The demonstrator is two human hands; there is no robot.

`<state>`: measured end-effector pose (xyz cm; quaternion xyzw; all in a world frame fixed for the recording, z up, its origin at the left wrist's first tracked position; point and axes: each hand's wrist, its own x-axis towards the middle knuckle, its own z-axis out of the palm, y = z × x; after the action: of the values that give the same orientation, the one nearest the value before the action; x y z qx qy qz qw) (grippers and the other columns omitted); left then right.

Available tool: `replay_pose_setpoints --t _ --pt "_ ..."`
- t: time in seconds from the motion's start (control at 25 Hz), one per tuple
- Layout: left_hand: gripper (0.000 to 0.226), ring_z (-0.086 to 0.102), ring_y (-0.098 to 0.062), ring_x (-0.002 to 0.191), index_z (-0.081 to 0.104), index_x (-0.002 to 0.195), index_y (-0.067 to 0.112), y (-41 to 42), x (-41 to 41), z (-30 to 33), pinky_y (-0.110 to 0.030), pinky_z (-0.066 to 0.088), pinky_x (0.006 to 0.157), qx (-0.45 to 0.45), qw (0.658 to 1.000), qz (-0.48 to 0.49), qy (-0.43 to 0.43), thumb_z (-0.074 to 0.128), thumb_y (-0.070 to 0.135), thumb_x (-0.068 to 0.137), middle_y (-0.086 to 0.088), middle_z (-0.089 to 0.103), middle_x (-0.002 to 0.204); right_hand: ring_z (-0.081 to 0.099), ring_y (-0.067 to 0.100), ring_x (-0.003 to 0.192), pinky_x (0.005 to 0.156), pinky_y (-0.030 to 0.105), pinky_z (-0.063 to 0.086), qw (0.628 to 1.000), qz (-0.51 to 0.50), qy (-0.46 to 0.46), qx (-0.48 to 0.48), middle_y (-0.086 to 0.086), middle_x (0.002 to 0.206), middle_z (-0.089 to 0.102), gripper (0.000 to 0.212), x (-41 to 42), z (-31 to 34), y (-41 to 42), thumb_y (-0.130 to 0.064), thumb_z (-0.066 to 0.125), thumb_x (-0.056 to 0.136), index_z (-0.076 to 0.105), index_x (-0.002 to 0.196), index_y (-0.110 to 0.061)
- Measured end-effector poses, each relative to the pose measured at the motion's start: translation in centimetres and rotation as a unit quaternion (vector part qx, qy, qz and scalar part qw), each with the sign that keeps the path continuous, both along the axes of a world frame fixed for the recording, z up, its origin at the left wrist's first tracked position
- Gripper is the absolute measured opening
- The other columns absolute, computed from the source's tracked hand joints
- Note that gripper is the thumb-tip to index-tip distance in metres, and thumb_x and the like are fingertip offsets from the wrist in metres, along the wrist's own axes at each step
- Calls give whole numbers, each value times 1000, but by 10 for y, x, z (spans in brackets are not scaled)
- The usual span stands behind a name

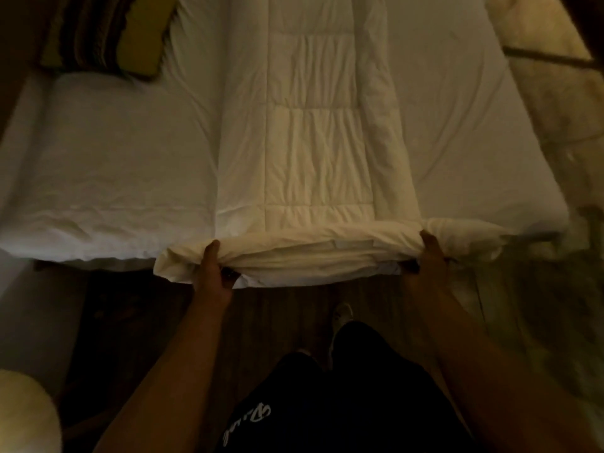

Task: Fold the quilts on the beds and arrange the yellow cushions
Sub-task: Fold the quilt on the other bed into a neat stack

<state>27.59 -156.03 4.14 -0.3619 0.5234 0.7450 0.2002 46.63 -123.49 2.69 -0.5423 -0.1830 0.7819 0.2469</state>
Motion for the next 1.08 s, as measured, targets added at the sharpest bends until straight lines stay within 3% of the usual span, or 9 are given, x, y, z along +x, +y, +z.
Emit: replay_pose_setpoints --t 0.08,0.32,0.6,0.68,0.76,0.84,0.88,0.92,1.08 --pt "80 62 -30 113 52 135 23 14 -30 2 -45 58 82 13 1000 4 7 86 39 66 -7 62 129 54 21 120 66 18 55 994 -65 80 -41 -3 133 54 74 -34 -6 26 -23 79 77 43 142 -28" --pt "63 65 -31 108 57 131 16 98 -153 7 -51 57 84 -54 998 -7 9 80 32 75 -10 66 120 61 26 110 87 53 56 992 -89 -79 37 -1 130 58 88 -148 7 96 -22 84 64 39 139 -31" --pt "33 66 -25 88 53 110 13 172 -279 38 -43 57 72 -89 996 -11 24 74 18 85 -9 64 100 64 23 107 87 48 57 987 -105 -74 96 4 134 57 100 -286 16 184 -25 82 52 37 141 -21" --pt "43 65 -26 94 51 120 12 185 -321 42 -42 58 68 -74 996 -33 28 74 17 85 -11 63 107 64 22 101 80 26 59 986 -135 -41 93 6 130 58 87 -319 22 200 -19 78 63 38 141 -19" --pt "53 65 -28 98 49 129 11 202 -370 44 -41 59 65 -71 996 -52 33 74 17 83 -13 62 114 58 14 84 68 3 42 992 -99 39 66 -2 106 61 62 -354 29 217 -8 68 79 45 136 -14" --pt "60 66 -29 99 49 134 10 221 -420 42 -40 60 63 -57 994 -81 38 76 20 80 -15 63 118 53 15 82 73 10 44 997 -31 19 69 -14 88 50 53 -388 35 233 -6 63 82 48 132 -14" --pt "63 66 -30 99 50 134 10 232 -443 41 -40 59 62 -53 993 -98 37 77 21 78 -15 63 120 57 19 86 73 18 49 993 -85 32 71 -9 90 54 58 -408 29 250 -9 67 77 47 131 -14" --pt "68 66 -30 100 51 135 10 244 -465 42 -41 59 63 -52 991 -117 35 78 22 74 -16 63 121 61 23 90 68 25 53 983 -93 -47 150 0 100 59 65 -426 36 258 -15 72 71 45 130 -16" --pt "88 68 -34 97 53 133 13 278 -541 15 -46 59 66 -88 985 -149 26 84 25 52 -17 64 121 56 7 81 58 16 52 969 -73 -148 182 0 104 50 47 -485 45 287 -20 66 84 42 124 -21"
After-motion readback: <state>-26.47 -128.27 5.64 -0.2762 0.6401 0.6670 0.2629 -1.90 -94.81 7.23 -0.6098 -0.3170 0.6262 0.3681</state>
